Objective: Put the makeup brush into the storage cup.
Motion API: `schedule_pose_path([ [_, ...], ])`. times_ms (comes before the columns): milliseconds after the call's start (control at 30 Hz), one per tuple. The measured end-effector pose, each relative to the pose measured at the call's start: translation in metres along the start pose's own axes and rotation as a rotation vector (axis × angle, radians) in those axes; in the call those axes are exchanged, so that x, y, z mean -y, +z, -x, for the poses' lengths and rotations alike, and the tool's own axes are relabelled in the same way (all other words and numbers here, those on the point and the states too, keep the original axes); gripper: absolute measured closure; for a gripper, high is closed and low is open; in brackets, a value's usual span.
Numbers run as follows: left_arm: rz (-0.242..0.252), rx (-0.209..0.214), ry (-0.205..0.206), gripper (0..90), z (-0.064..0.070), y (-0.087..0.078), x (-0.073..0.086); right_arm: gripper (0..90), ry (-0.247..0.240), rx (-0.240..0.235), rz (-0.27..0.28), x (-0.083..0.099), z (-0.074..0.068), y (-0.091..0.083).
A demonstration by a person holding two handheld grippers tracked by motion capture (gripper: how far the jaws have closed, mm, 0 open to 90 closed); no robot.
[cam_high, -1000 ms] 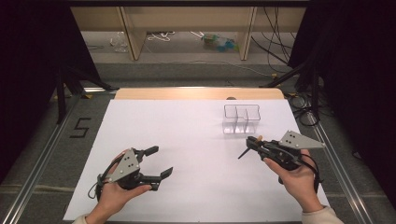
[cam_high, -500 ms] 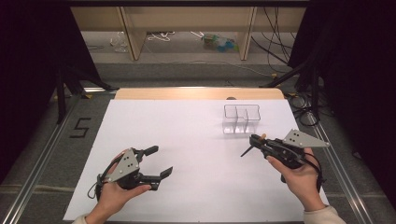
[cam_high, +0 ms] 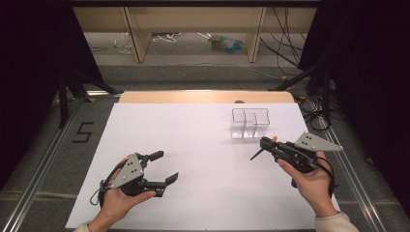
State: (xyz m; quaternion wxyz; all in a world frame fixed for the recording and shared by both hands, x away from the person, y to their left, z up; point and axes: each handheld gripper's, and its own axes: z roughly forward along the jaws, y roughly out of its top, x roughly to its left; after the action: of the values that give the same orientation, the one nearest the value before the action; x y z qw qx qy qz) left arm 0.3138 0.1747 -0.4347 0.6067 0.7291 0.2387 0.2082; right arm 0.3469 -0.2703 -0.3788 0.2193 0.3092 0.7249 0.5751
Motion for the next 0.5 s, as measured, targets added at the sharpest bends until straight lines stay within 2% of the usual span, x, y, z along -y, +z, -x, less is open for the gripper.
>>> schedule_pose_path([
  [67, 0.001, 0.004, 0.009, 16.2, -0.0013, 0.0000, 0.0000, 84.0, 0.001, -0.004, -0.004, -0.0009, 0.0010, 0.0001],
  [100, 0.002, 0.000, -0.013, 16.2, -0.0004, 0.0001, 0.0006, 84.0, 0.009, -0.007, -0.006, -0.0012, 0.0009, -0.0001],
  [167, 0.002, 0.001, -0.004, 16.2, -0.0012, -0.0001, 0.0006, 84.0, 0.001, -0.002, 0.003, -0.0019, 0.0020, 0.0006],
  [233, 0.002, 0.004, -0.005, 16.2, -0.0017, -0.0001, 0.0008, 84.0, 0.026, -0.006, -0.012, -0.0023, 0.0005, 0.0000],
  [333, -0.002, 0.007, -0.007, 16.3, -0.0031, 0.0005, 0.0018, 84.0, 0.025, -0.012, -0.034, -0.0030, 0.0018, -0.0005],
  [433, -0.005, 0.010, 0.000, 16.3, -0.0052, 0.0004, 0.0021, 84.0, 0.011, 0.001, 0.003, -0.0025, 0.0043, 0.0021],
  [500, -0.002, 0.008, -0.016, 16.3, -0.0052, 0.0002, 0.0025, 84.0, 0.033, -0.004, -0.003, -0.0027, 0.0038, 0.0022],
])
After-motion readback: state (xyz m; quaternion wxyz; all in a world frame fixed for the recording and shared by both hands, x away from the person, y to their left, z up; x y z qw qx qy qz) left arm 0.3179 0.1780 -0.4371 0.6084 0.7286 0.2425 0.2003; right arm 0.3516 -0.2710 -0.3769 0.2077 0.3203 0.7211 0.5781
